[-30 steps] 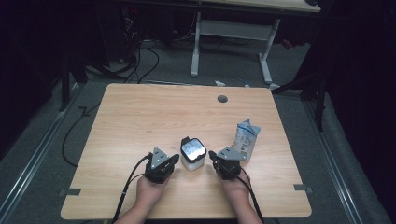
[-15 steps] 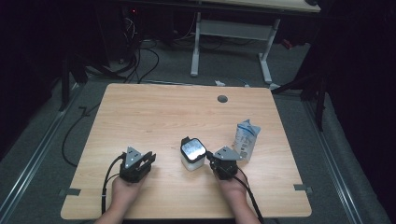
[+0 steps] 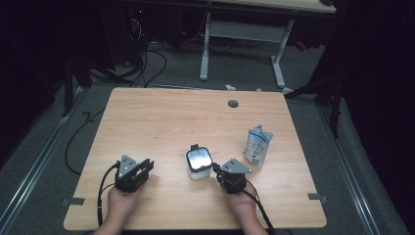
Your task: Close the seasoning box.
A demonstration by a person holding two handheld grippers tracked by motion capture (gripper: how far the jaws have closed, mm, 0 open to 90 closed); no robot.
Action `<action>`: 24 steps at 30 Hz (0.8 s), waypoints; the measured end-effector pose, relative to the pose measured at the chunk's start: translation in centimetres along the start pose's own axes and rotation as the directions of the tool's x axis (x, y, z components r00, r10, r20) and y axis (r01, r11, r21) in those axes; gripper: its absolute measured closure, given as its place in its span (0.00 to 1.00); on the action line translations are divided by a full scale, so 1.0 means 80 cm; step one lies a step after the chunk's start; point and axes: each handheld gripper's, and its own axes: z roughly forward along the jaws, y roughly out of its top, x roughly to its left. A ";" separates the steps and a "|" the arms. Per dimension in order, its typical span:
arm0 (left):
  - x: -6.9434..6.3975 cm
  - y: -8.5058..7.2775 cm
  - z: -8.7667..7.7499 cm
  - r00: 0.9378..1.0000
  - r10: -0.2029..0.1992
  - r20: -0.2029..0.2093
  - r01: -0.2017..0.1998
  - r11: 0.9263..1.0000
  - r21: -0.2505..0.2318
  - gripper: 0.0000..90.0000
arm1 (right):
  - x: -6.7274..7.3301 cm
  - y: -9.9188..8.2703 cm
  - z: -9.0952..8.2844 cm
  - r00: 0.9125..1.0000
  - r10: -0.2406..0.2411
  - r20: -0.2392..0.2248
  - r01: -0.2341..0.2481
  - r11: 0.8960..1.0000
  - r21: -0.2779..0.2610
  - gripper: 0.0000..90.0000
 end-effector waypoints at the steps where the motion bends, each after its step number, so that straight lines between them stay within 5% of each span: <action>1: 0.001 0.000 -0.001 1.000 -0.001 -0.002 0.001 1.000 -0.002 0.85 | 0.002 -0.001 -0.001 1.000 -0.001 -0.004 0.001 1.000 0.000 1.00; 24: 0.011 -0.003 -0.011 1.000 -0.001 -0.018 0.000 1.000 -0.015 0.85 | 0.019 -0.005 -0.009 1.000 -0.016 -0.019 0.016 1.000 -0.015 1.00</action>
